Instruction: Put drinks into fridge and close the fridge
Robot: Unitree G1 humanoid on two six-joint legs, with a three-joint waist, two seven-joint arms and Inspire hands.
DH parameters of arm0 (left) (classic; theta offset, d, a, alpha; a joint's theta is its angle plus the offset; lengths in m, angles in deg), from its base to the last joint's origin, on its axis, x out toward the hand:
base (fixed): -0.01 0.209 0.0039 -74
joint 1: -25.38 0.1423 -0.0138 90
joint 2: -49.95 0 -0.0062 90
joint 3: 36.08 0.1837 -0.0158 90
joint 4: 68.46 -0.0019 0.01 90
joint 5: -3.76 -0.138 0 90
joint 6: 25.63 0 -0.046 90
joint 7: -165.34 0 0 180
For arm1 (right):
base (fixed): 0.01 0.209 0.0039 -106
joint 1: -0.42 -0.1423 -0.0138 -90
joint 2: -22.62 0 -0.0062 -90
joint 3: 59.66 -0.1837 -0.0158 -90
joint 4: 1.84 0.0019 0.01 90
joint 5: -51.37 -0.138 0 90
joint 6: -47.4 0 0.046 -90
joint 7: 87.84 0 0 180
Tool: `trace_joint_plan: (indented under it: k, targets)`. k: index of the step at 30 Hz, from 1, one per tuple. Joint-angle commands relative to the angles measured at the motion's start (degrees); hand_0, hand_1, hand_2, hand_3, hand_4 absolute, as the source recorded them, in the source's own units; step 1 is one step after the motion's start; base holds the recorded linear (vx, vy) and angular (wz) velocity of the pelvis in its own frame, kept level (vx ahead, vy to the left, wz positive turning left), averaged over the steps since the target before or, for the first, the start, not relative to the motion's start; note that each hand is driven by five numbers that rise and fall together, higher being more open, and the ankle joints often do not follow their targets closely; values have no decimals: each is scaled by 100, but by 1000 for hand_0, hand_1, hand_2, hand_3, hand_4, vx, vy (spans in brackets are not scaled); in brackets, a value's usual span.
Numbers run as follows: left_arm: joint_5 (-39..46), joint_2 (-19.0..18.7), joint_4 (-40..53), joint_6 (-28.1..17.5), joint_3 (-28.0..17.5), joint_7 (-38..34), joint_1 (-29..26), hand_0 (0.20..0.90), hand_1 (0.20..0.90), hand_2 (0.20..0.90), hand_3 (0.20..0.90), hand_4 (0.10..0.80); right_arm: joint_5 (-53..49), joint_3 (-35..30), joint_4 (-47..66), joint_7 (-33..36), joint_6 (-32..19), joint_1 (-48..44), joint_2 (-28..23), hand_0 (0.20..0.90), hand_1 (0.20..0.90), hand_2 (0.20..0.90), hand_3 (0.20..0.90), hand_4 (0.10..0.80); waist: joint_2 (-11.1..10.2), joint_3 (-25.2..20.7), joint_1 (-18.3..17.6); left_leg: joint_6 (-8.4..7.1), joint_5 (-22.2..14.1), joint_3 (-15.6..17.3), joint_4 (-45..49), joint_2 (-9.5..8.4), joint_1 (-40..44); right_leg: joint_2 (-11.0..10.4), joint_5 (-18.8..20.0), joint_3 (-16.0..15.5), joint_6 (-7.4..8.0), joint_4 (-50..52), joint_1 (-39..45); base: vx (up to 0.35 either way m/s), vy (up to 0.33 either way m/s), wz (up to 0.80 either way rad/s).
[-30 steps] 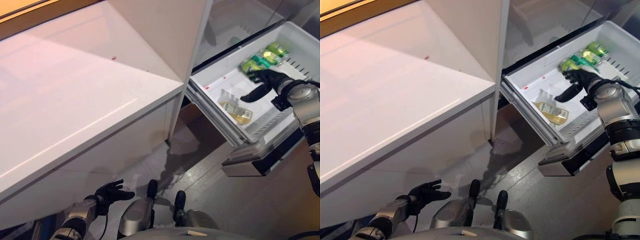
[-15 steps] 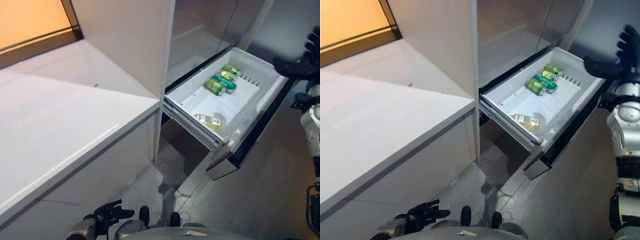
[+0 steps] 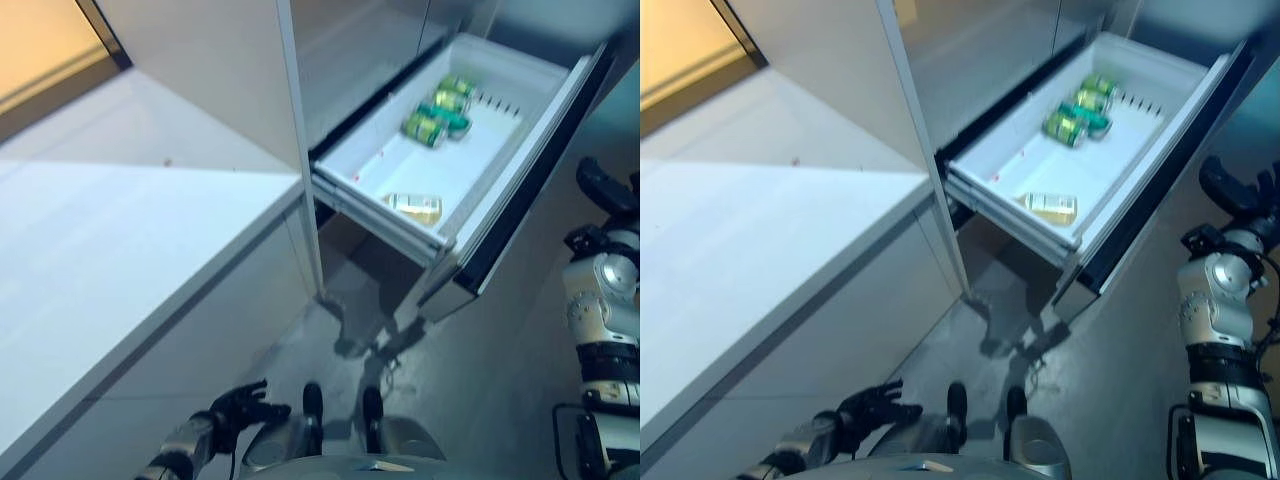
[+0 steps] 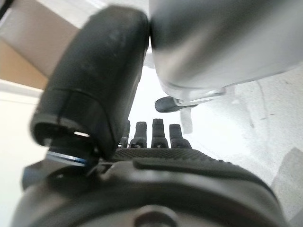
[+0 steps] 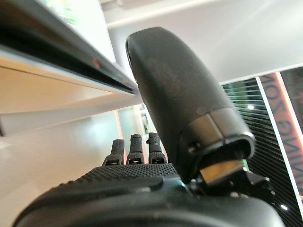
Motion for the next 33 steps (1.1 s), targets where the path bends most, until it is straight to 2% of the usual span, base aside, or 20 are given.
trace_joint_plan:
  k: [1,5,7,12,15,25,29,33]
  targets:
    - [129,-10,88,-90,342,-86,343,900,900,900,900,800,182,-11,443,-139,-846,-736,-56,900,900,900,900,800,-234,136,297,374,-1281,-125,1373,-374,-495,-293,-365,22,110,1086,-523,-135,61,-7]
    - [226,68,165,-200,422,-256,210,900,900,900,900,800,438,237,689,-363,-886,-905,81,900,900,900,900,800,-145,342,343,425,-1358,-72,1851,-449,-1027,-314,-653,-86,-6,1935,-1106,-82,53,3]
    - [341,96,113,-257,379,-357,134,900,900,900,900,800,488,443,829,-676,-851,-1014,118,900,900,900,900,800,-100,429,364,415,-1465,-101,2184,-516,-1275,-328,-872,-159,-112,2412,-1401,-33,42,9]
    - [412,127,140,-236,270,-420,139,900,900,900,900,800,694,726,1104,-1246,-780,-1128,217,900,900,900,900,800,-55,505,399,370,-1535,-139,2474,-580,-1469,-340,-1027,-244,-219,2761,-1628,-2,34,12]
    - [428,134,190,-179,218,-434,165,900,900,900,900,800,564,989,1316,-1635,-528,-1294,280,900,900,900,900,800,-32,564,456,340,-1516,-228,2558,-615,-1542,-337,-1101,-316,-292,2922,-1708,0,34,7]
    - [598,109,282,-242,299,-278,267,900,900,900,900,800,-406,1455,1164,-2461,-337,-1990,459,900,900,900,900,800,-46,665,848,258,-1247,-548,2191,-648,-1373,-384,-1144,-584,-333,2881,-1484,12,-2,11]
    - [589,1,197,-313,324,-210,339,900,900,900,900,800,-397,1730,987,-2962,-254,-2339,428,900,900,900,900,800,-51,665,1073,204,-1063,-759,1843,-638,-1173,-447,-1108,-760,-307,2667,-1226,27,-24,24]
    - [515,-86,104,-336,239,-196,418,900,900,900,900,800,-147,1838,971,-2864,-414,-2401,381,900,900,900,900,800,-71,614,1181,176,-972,-884,1611,-622,-994,-487,-1052,-859,-267,2423,-987,56,-25,36]
